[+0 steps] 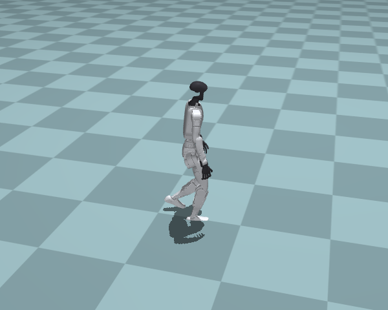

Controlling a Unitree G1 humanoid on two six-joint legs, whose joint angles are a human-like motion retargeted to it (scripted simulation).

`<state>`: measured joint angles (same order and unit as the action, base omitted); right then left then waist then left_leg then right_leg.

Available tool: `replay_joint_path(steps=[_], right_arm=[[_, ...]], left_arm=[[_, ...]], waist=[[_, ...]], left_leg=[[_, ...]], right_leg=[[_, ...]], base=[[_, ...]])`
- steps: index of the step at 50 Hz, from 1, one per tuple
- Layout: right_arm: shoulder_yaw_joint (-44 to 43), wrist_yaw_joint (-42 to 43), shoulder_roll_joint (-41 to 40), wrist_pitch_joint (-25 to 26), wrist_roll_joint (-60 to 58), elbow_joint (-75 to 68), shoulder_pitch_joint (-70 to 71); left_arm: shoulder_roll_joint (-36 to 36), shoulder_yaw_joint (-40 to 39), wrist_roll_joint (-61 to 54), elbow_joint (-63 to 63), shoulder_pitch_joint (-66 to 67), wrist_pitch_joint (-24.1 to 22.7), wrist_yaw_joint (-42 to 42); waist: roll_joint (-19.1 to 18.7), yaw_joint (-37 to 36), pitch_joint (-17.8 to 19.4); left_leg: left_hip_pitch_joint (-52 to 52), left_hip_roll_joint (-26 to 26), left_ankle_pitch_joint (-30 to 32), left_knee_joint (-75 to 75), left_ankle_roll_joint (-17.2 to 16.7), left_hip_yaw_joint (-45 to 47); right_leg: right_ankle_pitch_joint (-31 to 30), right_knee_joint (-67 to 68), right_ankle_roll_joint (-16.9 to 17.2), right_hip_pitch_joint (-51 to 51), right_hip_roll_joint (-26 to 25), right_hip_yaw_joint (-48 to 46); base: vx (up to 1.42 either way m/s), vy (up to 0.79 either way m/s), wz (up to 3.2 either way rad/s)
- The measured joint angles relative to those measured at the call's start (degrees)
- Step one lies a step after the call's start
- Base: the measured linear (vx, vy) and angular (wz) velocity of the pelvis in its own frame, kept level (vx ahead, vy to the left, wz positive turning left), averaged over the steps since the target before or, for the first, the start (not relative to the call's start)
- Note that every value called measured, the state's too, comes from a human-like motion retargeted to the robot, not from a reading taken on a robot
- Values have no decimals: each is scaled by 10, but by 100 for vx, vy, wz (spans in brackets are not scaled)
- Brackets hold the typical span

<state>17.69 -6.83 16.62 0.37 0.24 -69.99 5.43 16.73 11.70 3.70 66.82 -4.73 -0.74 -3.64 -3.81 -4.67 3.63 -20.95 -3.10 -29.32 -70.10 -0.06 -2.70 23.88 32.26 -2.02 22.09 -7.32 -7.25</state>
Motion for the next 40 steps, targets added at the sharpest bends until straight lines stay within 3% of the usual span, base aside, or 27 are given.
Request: replay_joint_path(steps=[5, 15, 30, 40], right_arm=[[-3, -13, 7, 3, -4, -6, 2], [-12, -24, 21, 5, -7, -23, 4], [-10, -23, 9, 0, -27, -12, 16], [13, -29, 9, -7, -51, 11, 16]], left_arm=[[2, 2, 8, -3, -11, 3, -5], [-8, 10, 31, 28, -16, 10, -18], [-45, 24, 62, 63, -9, 6, -32], [-65, 44, 78, 66, -26, 4, -35]], waist=[[7, -13, -1], [20, 12, -15], [25, 49, -35], [39, 62, -21]], left_leg=[[-31, 27, -14, 126, 10, -13], [27, 78, 60, 372, 15, -18], [115, 105, 74, 509, 39, 0], [138, 150, 80, 528, 52, -32]], right_leg=[[-1, -39, 9, -36, 5, 25], [14, -65, 24, -78, 32, 56], [46, -42, 40, -95, 69, 61], [72, 98, 53, -50, 111, 65]], base=[[22, -2, -38], [16, 7, -14], [9, 11, 11], [3, 9, 41]])
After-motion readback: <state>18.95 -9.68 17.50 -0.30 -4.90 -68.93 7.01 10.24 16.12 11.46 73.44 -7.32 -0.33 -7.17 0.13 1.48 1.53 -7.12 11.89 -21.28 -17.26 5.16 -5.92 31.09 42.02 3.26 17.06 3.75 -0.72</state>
